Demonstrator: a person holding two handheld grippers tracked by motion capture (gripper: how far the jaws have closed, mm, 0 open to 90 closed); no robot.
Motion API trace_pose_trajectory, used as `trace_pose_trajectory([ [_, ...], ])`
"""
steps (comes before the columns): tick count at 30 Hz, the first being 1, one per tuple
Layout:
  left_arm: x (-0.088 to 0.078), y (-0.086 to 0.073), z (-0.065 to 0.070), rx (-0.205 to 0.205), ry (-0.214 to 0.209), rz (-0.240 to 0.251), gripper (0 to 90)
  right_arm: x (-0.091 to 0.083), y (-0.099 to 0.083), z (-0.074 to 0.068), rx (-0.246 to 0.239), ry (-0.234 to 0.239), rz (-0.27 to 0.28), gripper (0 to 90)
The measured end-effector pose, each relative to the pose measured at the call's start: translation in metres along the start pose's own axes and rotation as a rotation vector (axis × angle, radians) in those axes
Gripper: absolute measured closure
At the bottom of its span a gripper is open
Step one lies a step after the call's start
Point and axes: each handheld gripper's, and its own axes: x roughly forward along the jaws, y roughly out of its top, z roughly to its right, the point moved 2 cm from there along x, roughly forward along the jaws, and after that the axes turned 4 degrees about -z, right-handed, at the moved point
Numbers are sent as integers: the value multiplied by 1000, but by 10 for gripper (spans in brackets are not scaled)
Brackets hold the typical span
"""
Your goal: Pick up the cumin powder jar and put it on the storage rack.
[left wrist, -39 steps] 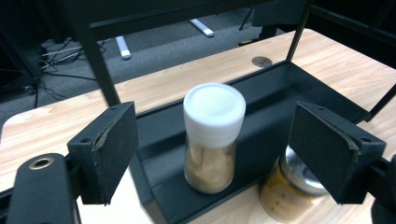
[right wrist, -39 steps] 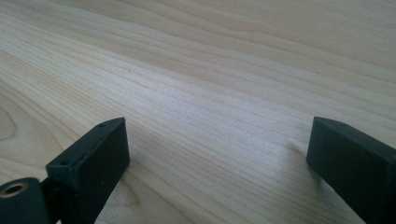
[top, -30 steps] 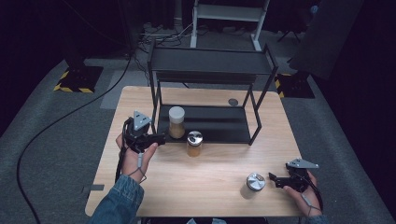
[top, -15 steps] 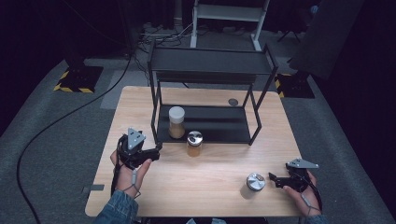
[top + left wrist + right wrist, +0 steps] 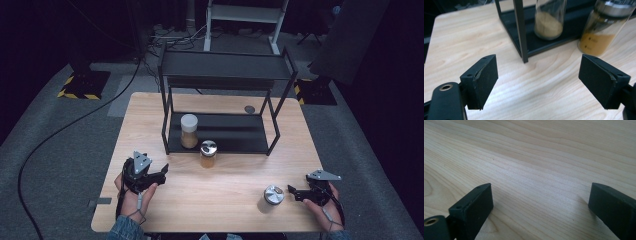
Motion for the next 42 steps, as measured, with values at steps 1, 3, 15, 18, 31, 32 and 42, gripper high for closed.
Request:
trace_pose_trajectory([
  [1,1,-2,0,0,0,-2,156,0,0,0,0,0,0,56],
  [3,2,-5,-1,4,1,-14,156,0,0,0,0,0,0,56],
  [15,11,-16,-5,-10,-12,-98,148,0,0,0,0,0,0,56],
  [18,14,-18,-8,-13,-20,-125,147,0,0,0,0,0,0,56],
  [31,24,-26,-16,-58,-24,-211,127,0,0,0,0,0,0,56],
  [32,25,-26,-17,-64,-24,-225,122,0,0,0,0,0,0,56],
  [42,30,-33,-19,-69,3,-243,33,0,0,0,1,-1,1,56],
])
